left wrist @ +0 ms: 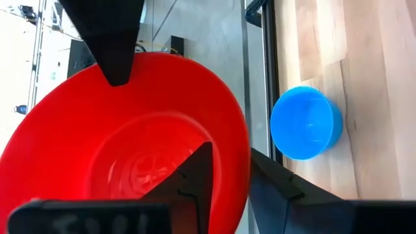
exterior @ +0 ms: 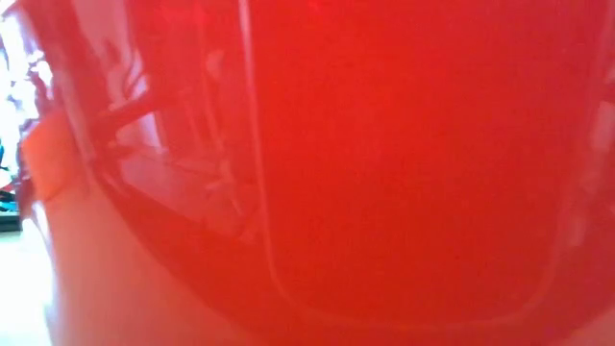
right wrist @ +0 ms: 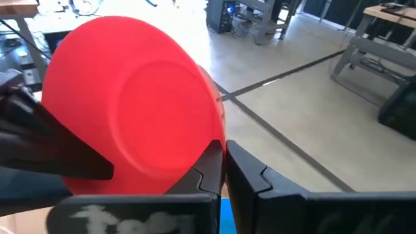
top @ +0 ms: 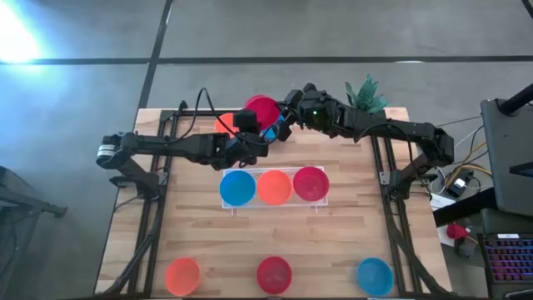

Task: Pick & Place Mini bowls
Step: Stack the top red bowl on the red bowl on the shelf

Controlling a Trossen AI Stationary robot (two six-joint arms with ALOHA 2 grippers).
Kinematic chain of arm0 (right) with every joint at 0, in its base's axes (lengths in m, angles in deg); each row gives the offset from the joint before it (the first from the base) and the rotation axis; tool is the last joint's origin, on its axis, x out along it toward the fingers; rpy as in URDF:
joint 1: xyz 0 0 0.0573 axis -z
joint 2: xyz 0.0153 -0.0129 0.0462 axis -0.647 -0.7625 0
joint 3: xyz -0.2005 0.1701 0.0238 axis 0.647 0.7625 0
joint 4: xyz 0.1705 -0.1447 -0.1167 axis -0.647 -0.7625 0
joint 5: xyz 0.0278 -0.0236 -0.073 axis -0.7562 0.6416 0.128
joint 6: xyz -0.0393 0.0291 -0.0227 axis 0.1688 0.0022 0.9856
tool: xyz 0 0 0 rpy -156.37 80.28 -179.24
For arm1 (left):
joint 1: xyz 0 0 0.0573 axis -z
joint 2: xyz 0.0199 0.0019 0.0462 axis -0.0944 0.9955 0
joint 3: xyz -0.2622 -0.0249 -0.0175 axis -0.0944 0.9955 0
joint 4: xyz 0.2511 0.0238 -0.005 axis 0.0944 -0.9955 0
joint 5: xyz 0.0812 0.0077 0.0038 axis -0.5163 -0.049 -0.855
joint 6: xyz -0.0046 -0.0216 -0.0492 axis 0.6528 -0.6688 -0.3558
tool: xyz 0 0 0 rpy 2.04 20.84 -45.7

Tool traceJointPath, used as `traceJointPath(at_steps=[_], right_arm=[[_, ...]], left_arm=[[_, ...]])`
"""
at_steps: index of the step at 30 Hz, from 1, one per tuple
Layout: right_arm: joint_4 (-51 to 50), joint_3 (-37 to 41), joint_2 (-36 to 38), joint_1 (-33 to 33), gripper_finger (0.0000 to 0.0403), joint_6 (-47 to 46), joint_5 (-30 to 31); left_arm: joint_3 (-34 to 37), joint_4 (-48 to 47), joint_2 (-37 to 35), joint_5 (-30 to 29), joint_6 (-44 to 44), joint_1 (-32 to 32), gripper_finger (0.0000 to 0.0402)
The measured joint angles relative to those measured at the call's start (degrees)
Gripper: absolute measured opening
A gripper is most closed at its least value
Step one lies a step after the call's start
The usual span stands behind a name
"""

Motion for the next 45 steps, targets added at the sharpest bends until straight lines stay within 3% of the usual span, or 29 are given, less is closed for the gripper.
traceJointPath(at_steps=[17, 27, 36, 45], right_arm=[[-5.28, 0.07, 0.85, 5.11, 0.0008, 0.18, 6.73], [-16.97, 0.07, 10.54, 6.75, 0.0008, -5.44, 5.55], [-34.49, 0.04, 21.23, 8.58, 0.0008, -17.9, -11.95], [-47.07, 0.04, 23.35, 8.38, 0.0008, -22.27, -30.65]], left_arm=[[0.0, -0.09, -0.04, -0.19, -3.28, 0.17, 0.009], [0.0, -0.05, -0.68, 0.04, -17.63, 0.2, 0.009], [0.0, 0.0, -2.8, 0.07, -30.68, 0.09, 0.009], [-0.02, 0.35, -4.61, 0.09, -34.97, 0.06, 0.009]])
